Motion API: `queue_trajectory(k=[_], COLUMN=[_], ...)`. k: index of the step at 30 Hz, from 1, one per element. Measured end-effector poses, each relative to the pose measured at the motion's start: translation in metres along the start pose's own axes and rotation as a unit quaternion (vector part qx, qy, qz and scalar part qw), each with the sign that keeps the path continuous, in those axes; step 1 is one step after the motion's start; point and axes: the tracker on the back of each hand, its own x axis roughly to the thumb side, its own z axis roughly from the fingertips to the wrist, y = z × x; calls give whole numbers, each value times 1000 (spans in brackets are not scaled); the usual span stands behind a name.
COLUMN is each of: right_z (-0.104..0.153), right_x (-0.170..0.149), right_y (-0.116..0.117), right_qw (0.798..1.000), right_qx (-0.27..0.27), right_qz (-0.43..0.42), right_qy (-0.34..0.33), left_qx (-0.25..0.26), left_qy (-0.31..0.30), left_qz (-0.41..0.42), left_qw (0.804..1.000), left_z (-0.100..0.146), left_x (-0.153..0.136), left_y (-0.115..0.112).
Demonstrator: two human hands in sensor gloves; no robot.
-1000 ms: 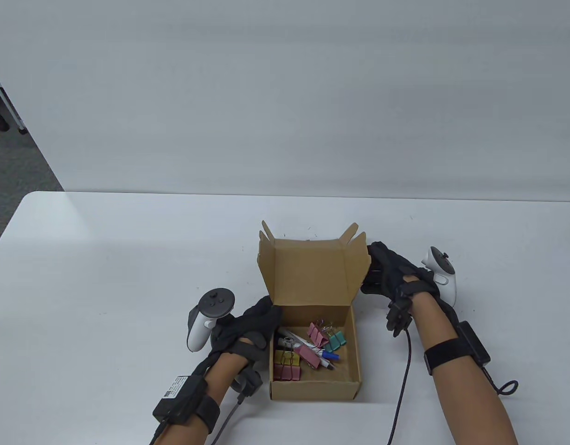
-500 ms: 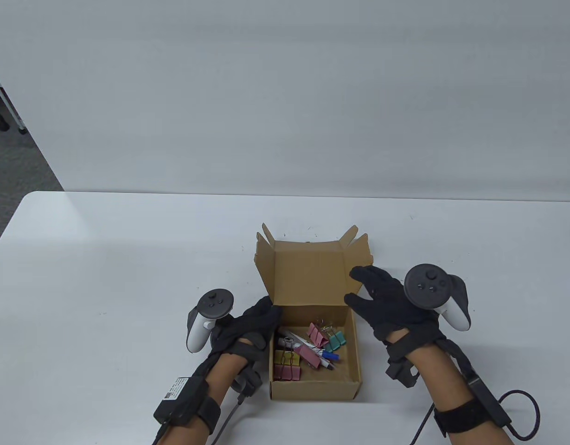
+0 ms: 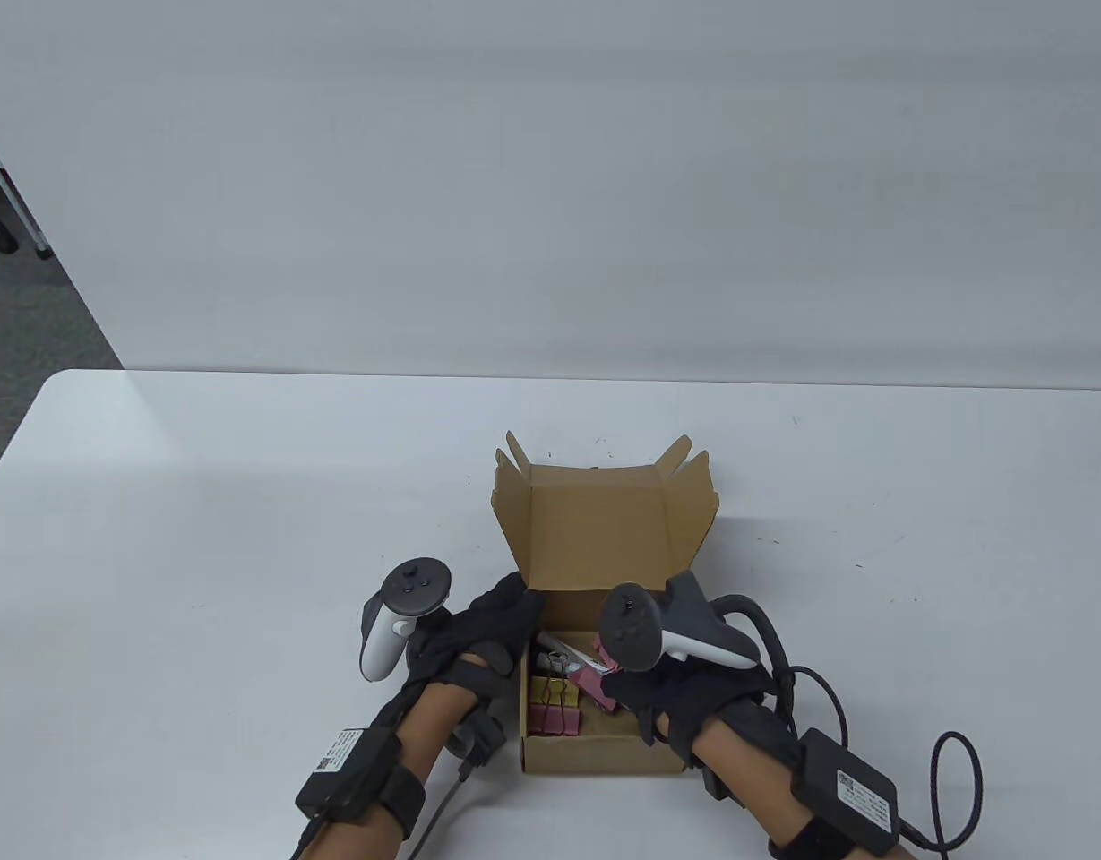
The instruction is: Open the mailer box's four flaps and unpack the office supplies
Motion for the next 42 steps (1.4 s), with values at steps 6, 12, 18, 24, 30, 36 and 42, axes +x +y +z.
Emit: queue_trajectory(k=[6,12,18,24,30,36,42], right_z=[-12,-21,-14,0,18,39,57], right_x=[14,23,16,7,-8,-43,-82], right_y=[18,27,15,5,-14,-29,-32], right_qw=[998,993,997,999,999,997,989], right_qx=[32,46,27,-5,-31,-57,-96], right_qz=[57,99,65,35,15,-40,-101], right_qy=[27,45,42,35,41,32,40], left_qx=[-1,0,-1,-1,-2,-3,-3], left_qy=[0,0,0,1,1,1,1], left_qz=[-1,0,1,3,4,5,6], left_qw=[1000,1000,1000,1000,1000,1000,1000], left_z=[0,0,-1,0,0,0,1], left_x=[0,0,-1,-1,-2,-2,-2], left_y=[0,0,0,0,0,0,1])
